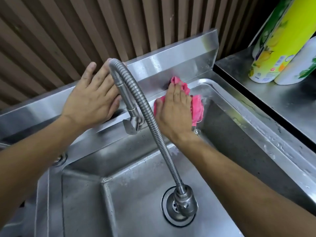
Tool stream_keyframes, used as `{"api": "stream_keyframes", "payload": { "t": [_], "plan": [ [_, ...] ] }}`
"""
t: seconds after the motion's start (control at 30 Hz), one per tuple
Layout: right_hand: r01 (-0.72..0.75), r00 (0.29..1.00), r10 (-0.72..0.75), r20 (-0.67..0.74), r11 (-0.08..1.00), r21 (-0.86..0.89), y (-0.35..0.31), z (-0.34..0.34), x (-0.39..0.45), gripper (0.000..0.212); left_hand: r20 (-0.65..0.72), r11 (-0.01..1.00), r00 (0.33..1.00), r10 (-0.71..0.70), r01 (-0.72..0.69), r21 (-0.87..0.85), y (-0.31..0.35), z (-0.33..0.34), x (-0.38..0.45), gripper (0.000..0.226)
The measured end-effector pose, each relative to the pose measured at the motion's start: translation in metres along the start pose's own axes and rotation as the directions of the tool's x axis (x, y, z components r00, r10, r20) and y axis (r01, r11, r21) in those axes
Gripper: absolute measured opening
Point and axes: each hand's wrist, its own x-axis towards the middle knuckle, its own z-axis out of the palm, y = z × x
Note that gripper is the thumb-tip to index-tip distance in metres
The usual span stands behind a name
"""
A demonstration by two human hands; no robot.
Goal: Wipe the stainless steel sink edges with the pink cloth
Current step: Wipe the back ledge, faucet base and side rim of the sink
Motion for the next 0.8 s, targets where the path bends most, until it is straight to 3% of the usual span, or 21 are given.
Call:
{"api": "stream_keyframes", "payload": {
  "t": [0.13, 0.23, 0.43, 0.57, 0.63, 0.73, 0.8],
  "plan": [
    [0.437, 0.885, -0.416, 0.208, 0.897, -0.063, 0.013, -0.009, -0.015, 0.064, -0.036, 1.000, 0.999, 0.004, -0.004, 0.006, 0.002, -0.001, 0.000, 0.065],
    [0.454, 0.884, -0.424, 0.198, 0.879, -0.145, 0.039, -0.018, 0.003, 0.060, -0.039, 0.999, 0.999, 0.003, -0.005, -0.041, 0.004, -0.004, 0.001, 0.067],
    [0.128, 0.989, -0.135, -0.060, 0.985, -0.117, 0.044, -0.004, 0.013, 0.051, -0.030, 0.999, 1.000, -0.005, 0.004, -0.045, 0.003, -0.003, 0.000, 0.064],
    [-0.087, 0.958, 0.079, -0.275, 0.996, -0.018, 0.021, -0.008, 0.033, 0.041, -0.015, 1.000, 1.000, -0.011, 0.010, -0.029, 0.001, -0.002, -0.001, 0.063],
    [-0.137, 0.945, 0.160, -0.285, 0.986, 0.100, 0.023, -0.022, 0.046, 0.031, -0.006, 1.000, 1.000, -0.008, 0.007, -0.030, 0.002, -0.002, -0.001, 0.062],
    [-0.239, 0.873, 0.405, -0.270, 0.840, 0.488, 0.025, -0.035, 0.052, 0.027, -0.011, 0.999, 1.000, -0.011, 0.010, -0.033, 0.003, -0.004, 0.001, 0.063],
    [-0.276, 0.740, 0.631, -0.231, 0.599, 0.752, 0.018, -0.042, 0.053, 0.017, -0.020, 0.999, 1.000, -0.017, 0.017, -0.042, 0.003, -0.005, 0.000, 0.064]
  ]
}}
